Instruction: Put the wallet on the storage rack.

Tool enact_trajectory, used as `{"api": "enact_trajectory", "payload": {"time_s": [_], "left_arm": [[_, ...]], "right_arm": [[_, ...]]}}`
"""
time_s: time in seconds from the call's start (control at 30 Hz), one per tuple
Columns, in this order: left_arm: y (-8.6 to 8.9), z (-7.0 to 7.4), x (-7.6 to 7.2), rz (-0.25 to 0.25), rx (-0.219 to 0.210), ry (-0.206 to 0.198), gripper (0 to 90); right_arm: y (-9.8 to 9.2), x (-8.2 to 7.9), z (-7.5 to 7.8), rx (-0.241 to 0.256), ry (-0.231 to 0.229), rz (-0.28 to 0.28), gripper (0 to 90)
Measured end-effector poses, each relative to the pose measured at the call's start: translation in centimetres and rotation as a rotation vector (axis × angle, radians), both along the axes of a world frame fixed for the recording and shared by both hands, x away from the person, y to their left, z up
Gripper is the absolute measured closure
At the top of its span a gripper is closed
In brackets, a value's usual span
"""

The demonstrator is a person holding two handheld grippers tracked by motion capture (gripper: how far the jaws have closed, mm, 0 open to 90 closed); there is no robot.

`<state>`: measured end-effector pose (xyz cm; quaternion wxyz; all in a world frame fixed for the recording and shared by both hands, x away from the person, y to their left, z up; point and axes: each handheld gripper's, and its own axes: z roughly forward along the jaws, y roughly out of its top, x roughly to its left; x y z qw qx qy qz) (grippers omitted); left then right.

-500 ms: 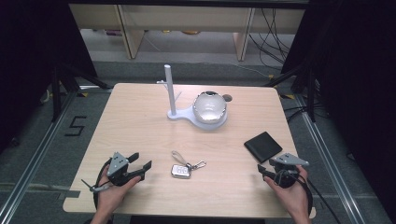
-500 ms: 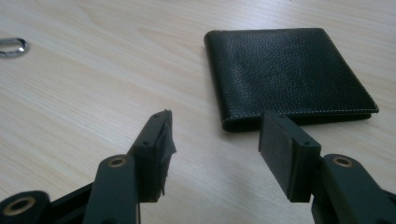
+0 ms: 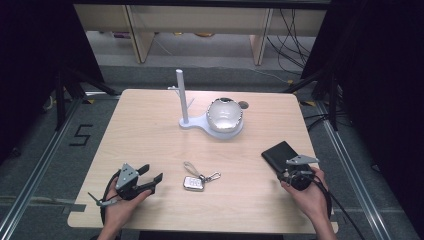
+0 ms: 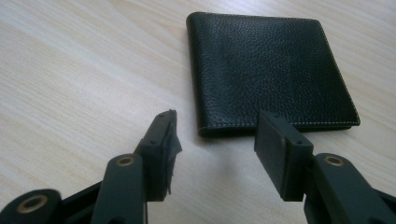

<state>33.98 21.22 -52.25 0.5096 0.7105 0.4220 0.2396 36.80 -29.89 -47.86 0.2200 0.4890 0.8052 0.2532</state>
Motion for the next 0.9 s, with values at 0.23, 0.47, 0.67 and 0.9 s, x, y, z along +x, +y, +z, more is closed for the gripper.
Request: {"api": "enact_trajectory", "payload": {"time_s": [0.23,0.47,0.67,0.9], "left_arm": [[-0.1,0.0,0.1,-0.001,0.002,0.006,36.3],[0.1,0.0,0.1,0.005,-0.008,0.009,36.4],[0.0,0.0,0.1,0.004,-0.005,0.009,36.5],[0.0,0.0,0.1,0.003,0.001,0.009,36.6]], "right_arm": [[1.0,2.6,1.3,-0.084,0.071,0.039,52.8],[2.9,5.9,1.8,-0.191,0.212,0.097,52.6],[3.2,7.9,1.1,-0.218,0.266,0.116,50.1],[4.3,8.8,0.7,-0.299,0.313,0.135,46.8]]}}
